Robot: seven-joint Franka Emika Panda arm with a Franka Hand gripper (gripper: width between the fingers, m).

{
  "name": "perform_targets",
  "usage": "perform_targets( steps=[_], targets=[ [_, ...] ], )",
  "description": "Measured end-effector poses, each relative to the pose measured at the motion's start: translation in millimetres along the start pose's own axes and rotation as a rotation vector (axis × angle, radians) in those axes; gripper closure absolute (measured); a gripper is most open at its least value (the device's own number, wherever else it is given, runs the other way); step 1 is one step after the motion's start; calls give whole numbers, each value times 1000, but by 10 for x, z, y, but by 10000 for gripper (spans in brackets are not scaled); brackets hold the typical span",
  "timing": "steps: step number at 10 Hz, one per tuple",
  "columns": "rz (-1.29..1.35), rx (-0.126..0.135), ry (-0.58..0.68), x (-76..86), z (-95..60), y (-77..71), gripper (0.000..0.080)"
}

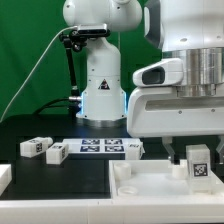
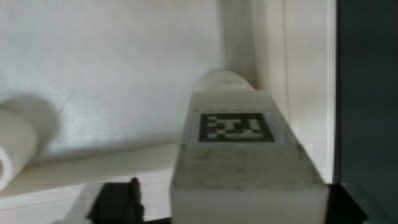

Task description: Assemble one leg

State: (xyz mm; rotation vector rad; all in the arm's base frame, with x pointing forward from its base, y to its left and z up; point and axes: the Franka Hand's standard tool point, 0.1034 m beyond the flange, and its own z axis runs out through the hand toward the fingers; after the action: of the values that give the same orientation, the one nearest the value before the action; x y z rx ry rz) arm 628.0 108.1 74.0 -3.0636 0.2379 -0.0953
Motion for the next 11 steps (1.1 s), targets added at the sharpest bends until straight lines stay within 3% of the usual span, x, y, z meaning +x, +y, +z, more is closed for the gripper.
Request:
perform_targets(
  steps=[1, 3, 8, 11],
  targets=[
    [0, 0, 0, -1, 1, 0, 510],
    [47, 2, -2, -7, 12, -2, 508],
    [795, 17, -3, -28, 40, -36, 508],
    [1087, 30, -18, -21, 42, -1, 508]
  ],
)
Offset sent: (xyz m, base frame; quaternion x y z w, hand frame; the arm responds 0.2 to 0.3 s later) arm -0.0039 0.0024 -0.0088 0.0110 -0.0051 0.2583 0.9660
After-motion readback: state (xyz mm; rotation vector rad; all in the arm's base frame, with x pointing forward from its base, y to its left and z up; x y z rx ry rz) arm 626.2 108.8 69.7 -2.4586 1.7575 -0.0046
